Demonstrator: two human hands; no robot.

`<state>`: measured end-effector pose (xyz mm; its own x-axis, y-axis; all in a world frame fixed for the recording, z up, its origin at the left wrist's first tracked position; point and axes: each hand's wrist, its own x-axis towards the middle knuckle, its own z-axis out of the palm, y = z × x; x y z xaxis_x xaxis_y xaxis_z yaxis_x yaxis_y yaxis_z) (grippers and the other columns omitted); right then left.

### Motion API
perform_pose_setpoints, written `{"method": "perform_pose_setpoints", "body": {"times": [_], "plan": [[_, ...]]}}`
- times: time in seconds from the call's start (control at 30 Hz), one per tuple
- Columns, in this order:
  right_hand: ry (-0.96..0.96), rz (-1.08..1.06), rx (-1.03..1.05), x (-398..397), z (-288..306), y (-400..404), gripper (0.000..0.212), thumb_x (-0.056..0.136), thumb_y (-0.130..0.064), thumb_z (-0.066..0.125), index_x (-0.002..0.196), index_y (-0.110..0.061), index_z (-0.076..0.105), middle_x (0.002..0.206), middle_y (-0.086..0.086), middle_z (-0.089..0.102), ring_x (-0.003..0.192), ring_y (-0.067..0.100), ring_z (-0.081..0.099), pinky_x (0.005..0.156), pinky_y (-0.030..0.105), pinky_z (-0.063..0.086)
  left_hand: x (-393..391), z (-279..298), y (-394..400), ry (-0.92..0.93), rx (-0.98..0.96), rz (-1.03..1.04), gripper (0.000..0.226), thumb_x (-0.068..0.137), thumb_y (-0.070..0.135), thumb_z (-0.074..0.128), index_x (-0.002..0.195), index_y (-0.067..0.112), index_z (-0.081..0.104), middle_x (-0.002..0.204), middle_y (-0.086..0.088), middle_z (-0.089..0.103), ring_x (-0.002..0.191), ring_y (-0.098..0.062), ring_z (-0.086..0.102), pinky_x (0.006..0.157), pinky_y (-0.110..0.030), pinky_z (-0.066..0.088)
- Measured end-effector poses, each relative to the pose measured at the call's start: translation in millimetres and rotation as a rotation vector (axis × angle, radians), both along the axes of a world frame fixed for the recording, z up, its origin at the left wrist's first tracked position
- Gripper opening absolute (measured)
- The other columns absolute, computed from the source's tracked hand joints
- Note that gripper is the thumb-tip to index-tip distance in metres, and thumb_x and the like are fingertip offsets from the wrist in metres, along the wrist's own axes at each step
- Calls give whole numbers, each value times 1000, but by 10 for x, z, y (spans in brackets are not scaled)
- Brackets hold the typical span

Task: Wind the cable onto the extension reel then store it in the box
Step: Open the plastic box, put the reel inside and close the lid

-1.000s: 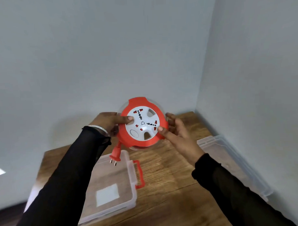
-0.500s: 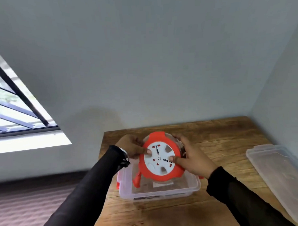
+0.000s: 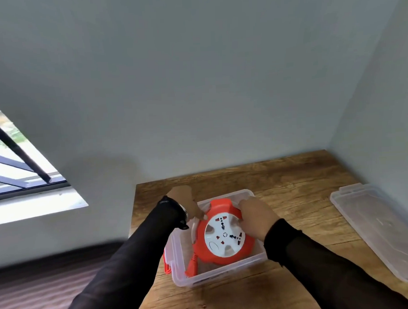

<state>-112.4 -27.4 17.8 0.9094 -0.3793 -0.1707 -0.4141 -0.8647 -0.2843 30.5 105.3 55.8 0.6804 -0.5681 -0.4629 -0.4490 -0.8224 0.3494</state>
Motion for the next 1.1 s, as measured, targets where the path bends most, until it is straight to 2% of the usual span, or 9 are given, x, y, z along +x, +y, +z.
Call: {"method": "perform_pose_setpoints", "body": {"times": [0.13, 0.27, 0.37, 0.53, 0.7, 0.83, 0.93, 1.03, 1.1], "plan": [[-243, -90, -6, -134, 87, -155, 20, 86, -15, 57, 103, -10, 65, 103, 5, 62, 97, 23, 58, 75, 25, 41, -83, 82, -235, -220, -61, -153, 52, 68, 40, 78, 48, 18, 35, 46, 4, 38, 43, -14, 37, 42, -24, 28], [-385, -284, -55, -474, 83, -595, 21, 86, -7, 52, 103, -12, 64, 101, 6, 63, 94, 23, 59, 71, 26, 37, -334, 47, -704, -325, -256, -264, 30, 72, 32, 64, 57, 19, 41, 60, 0, 49, 62, -20, 49, 56, -32, 40], [-287, -459, -82, -879, -52, -1004, 30, 88, -4, 51, 116, -12, 60, 114, 9, 62, 101, 24, 59, 79, 26, 42, -663, -42, -1126, -341, -374, -378, 19, 77, 29, 59, 63, 21, 49, 65, 5, 56, 71, -22, 58, 62, -30, 44], [-69, -667, -216, -1606, -374, -1475, 25, 89, -8, 44, 110, -14, 55, 110, 6, 60, 102, 22, 57, 83, 27, 44, -1267, -164, -1738, -283, -472, -574, 12, 83, 31, 59, 78, 19, 59, 72, 6, 56, 76, -20, 58, 62, -28, 43], [130, -663, -252, -2004, -653, -1570, 25, 90, -8, 38, 108, -16, 52, 104, 3, 59, 95, 21, 58, 70, 28, 42, -1624, -335, -2039, -245, -441, -681, 13, 85, 31, 57, 91, 19, 60, 93, 1, 66, 87, -21, 60, 67, -29, 44], [93, -562, -317, -1959, -589, -1525, 28, 86, -6, 40, 111, -13, 49, 109, 5, 58, 98, 21, 54, 78, 29, 44, -1577, -411, -2061, -213, -483, -640, 28, 85, 32, 61, 110, 21, 58, 115, 0, 60, 105, -20, 56, 85, -30, 46], [-92, -514, -385, -1793, -108, -1474, 29, 80, -8, 44, 109, -12, 50, 106, 6, 58, 91, 23, 54, 73, 28, 40, -1325, -362, -1983, -215, -570, -456, 59, 76, 39, 70, 129, 23, 46, 134, -1, 47, 123, -20, 46, 104, -33, 38], [-314, -339, -286, -1680, 523, -1399, 26, 81, -12, 52, 106, -15, 57, 105, 4, 59, 92, 26, 58, 75, 31, 42, -984, -184, -1803, -86, -706, -171, 101, 58, 46, 84, 142, 22, 33, 146, -1, 35, 135, -18, 34, 113, -36, 29], [-430, -130, -138, -1608, 927, -1309, 19, 84, -10, 54, 100, -18, 60, 99, 1, 60, 89, 20, 57, 75, 23, 41, -773, -49, -1597, 4, -846, -71, 107, 50, 45, 87, 140, 23, 36, 145, 4, 38, 134, -12, 34, 111, -29, 28]]}}
